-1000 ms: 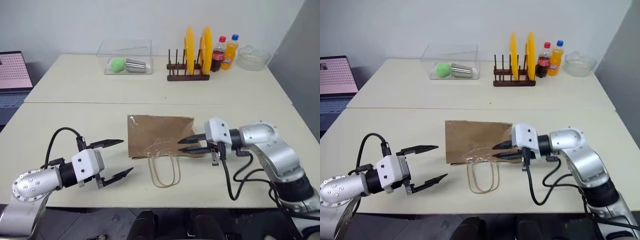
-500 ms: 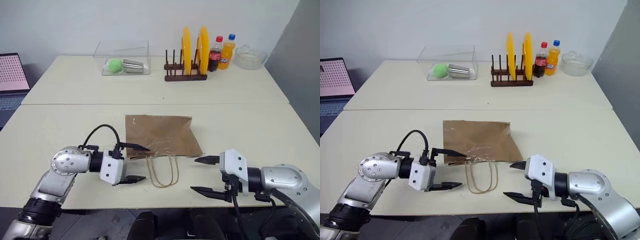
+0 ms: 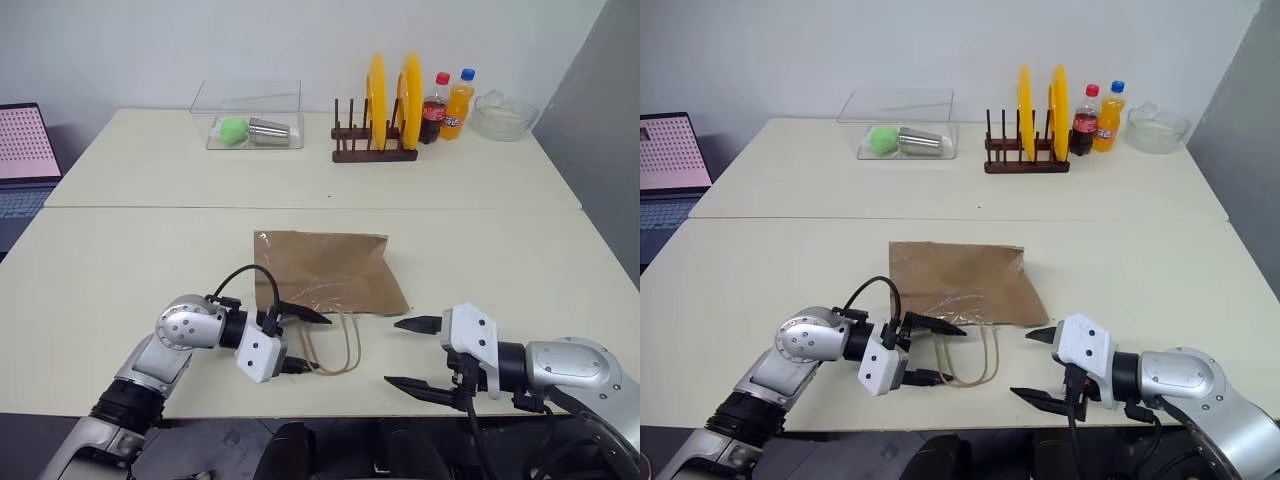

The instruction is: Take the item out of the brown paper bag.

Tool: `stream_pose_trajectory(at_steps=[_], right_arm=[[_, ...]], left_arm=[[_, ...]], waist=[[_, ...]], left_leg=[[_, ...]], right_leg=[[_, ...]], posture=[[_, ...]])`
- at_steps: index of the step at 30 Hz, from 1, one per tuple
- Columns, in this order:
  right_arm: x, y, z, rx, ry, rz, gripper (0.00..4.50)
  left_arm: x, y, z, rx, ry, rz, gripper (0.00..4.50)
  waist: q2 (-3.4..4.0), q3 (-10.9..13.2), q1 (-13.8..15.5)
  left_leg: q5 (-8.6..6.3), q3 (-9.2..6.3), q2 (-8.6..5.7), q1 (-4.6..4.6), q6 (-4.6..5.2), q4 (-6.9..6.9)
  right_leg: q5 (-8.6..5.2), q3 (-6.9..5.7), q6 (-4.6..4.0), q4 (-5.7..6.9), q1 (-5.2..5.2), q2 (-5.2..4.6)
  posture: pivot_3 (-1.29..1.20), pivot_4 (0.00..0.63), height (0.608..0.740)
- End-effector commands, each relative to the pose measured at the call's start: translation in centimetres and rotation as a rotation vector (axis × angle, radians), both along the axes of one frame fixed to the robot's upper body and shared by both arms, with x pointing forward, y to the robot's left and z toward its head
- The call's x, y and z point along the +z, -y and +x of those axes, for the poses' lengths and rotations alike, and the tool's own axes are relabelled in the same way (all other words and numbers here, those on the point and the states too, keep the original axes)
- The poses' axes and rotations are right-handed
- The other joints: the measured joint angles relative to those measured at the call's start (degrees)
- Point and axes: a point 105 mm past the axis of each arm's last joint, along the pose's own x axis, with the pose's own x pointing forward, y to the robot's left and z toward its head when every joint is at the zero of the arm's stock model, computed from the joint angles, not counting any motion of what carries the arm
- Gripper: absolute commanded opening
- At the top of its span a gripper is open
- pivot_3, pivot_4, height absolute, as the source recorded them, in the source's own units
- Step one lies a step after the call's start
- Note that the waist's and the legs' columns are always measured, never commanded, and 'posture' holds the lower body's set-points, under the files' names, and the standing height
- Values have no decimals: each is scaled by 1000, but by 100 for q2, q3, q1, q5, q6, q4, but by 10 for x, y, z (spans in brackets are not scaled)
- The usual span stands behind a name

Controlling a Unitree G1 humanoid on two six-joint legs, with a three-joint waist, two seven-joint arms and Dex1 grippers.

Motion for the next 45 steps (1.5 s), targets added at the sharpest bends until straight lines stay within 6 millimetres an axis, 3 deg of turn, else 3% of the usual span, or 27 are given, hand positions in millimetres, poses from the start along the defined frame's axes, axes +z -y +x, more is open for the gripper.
stream_pose_trajectory(at_steps=[1,9,16,22,27,34,38,45], right_arm=[[8,-7,-8,48,37,16,4059],[6,-20,-12,132,86,-11,4059],[7,-29,-15,216,120,-19,4059],[-1,-44,0,270,183,-75,4059],[-1,-53,28,265,281,-121,4059],[-5,-61,42,273,340,-161,4059],[-9,-64,45,289,357,-175,3147],[-21,-66,48,289,354,-201,511]], left_arm=[[4,7,0,-26,14,-31,2632],[16,19,13,23,-31,-114,39],[61,31,44,158,-35,-286,39],[90,37,58,219,-61,-381,39],[95,38,58,215,-52,-376,39],[93,35,59,226,-49,-367,39],[94,34,61,232,-47,-368,0],[114,38,77,319,-77,-448,0]], waist=[[0,0,0],[0,0,-1],[-2,-1,-1],[-2,-1,-16],[-2,-1,-9],[-2,-1,-5],[-2,-1,-6],[-2,-1,-6]], left_leg=[[0,-2,0,1,0,0],[1,-7,-1,7,1,2],[1,-18,-4,5,1,13],[1,-21,-4,7,1,16],[2,-22,-6,6,0,19],[2,-26,-6,4,0,19],[2,-25,-7,5,0,22],[2,-27,-7,3,0,26]], right_leg=[[0,-1,0,0,1,0],[0,-4,0,0,10,1],[1,-14,2,0,18,1],[0,-15,2,-1,22,2],[1,-14,1,0,22,2],[1,-14,0,0,21,1],[1,-14,-1,3,21,0],[2,-15,-1,5,21,1]], posture=[[0,150,740],[0,150,740],[0,150,740],[0,150,740],[0,150,740],[0,150,740],[0,150,740],[0,150,740]])
